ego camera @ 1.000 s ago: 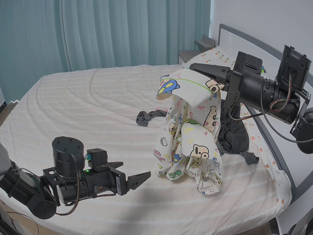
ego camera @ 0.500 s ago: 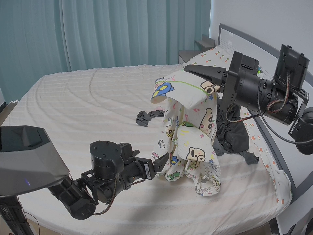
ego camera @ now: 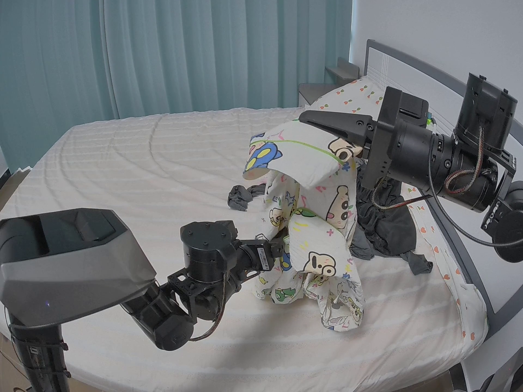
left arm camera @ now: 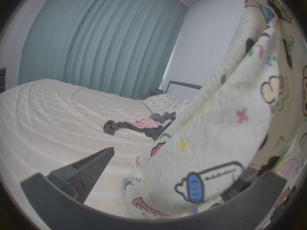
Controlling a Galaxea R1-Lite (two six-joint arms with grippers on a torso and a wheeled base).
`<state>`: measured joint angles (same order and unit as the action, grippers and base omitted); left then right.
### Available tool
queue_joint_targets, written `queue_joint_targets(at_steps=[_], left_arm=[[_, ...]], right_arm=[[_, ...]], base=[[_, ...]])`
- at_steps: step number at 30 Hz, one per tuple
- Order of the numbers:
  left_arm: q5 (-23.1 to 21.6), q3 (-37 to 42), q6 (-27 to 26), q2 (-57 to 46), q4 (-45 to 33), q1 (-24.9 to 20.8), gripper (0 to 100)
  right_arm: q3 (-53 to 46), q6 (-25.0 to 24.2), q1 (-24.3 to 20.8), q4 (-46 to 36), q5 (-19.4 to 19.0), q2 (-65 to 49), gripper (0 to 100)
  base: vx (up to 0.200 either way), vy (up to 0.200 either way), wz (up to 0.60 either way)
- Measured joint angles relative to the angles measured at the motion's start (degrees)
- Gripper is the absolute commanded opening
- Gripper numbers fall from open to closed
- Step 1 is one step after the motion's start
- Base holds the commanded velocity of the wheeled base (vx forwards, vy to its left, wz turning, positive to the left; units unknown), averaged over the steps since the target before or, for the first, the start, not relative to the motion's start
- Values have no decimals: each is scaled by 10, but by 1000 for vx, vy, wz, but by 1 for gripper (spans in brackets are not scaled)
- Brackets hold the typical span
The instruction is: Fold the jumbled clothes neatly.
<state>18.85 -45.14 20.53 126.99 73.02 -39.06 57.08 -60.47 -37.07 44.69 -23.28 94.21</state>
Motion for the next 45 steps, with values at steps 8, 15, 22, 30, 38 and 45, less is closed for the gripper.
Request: queue_joint_targets(at_steps=[8, 15, 22, 30, 38, 45], left_arm=[[43, 11, -10, 25, -4, 10, 100], [51, 47, -41, 40, -5, 23, 100], [44, 50, -48, 74, -3, 30, 100], [-25, 44, -45, 101, 7, 34, 100], [-34, 10, -24, 120, 8, 44, 0], [-45, 1, -14, 128, 10, 53, 0]], right_arm=[[-4, 0, 3, 2, 2, -4, 0], [-7, 0, 4, 0, 1, -10, 0], [-9, 0, 5, 0, 1, -18, 0], [-12, 0, 4, 0, 1, -19, 0], [-17, 0, 5, 0, 1, -21, 0], [-21, 0, 10, 0, 1, -24, 0]], base=[[0, 0, 0], [0, 0, 0], [0, 0, 0], [0, 0, 0], [0, 0, 0], [0, 0, 0]])
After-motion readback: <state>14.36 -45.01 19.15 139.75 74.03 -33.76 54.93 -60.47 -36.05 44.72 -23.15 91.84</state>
